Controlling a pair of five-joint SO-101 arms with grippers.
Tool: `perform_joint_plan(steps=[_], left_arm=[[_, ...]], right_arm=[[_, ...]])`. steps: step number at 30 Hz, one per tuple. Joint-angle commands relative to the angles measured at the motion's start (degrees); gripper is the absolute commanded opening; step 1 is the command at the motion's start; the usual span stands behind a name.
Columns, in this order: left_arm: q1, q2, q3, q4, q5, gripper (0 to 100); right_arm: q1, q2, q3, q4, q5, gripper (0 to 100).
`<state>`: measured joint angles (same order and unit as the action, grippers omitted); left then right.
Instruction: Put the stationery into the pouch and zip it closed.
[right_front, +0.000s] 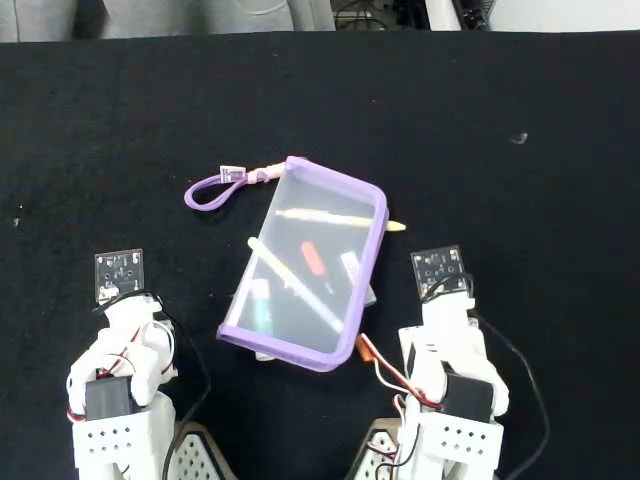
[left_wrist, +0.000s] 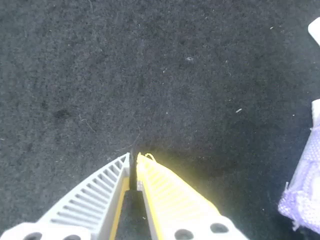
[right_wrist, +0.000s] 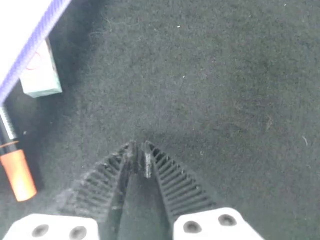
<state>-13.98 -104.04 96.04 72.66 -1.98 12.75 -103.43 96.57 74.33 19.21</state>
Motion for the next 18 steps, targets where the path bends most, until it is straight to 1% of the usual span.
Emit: perform_joint_plan(steps=[1,3,5,7,9,10,11,13,15,18], left_arm=[[-0.7,-0.3,1.4,0.3,-0.1,3],[-0.7,-0.3,1.4,0.3,-0.1,3],[-0.7,-0.3,1.4,0.3,-0.1,3],[-0.6,-0.3,1.4,0.3,-0.1,3],[-0.7,-0.3,1.4,0.3,-0.1,3],[-0.6,-0.3,1.4,0.3,-0.1,3],[-0.7,-0.3,1.4,0.3,-0.1,3],[-0.7,-0.3,1.4,0.3,-0.1,3],[-0.7,-0.3,1.4,0.3,-0.1,3],[-0.7,-0.3,1.4,0.3,-0.1,3]], right_arm=[[-0.1,-5.1,-0.4,0.4,0.1,2.1],[-0.1,-5.1,-0.6,-0.4,0.1,2.1],[0.4,-5.1,-0.5,-3.3,1.0,2.2],[-0.2,-5.0,-0.4,-8.7,7.3,2.2],[-0.8,-5.1,-0.8,-12.7,15.6,2.2],[-1.1,-5.1,-0.9,-15.6,18.2,2.2],[-1.8,-5.1,-1.4,-18.3,17.6,2.3],[-3.2,-4.7,-3.5,-22.8,13.3,3.1],[-4.5,-4.7,-7.4,-23.7,9.8,7.7],[-9.0,-4.6,-13.8,-23.4,6.8,15.2]])
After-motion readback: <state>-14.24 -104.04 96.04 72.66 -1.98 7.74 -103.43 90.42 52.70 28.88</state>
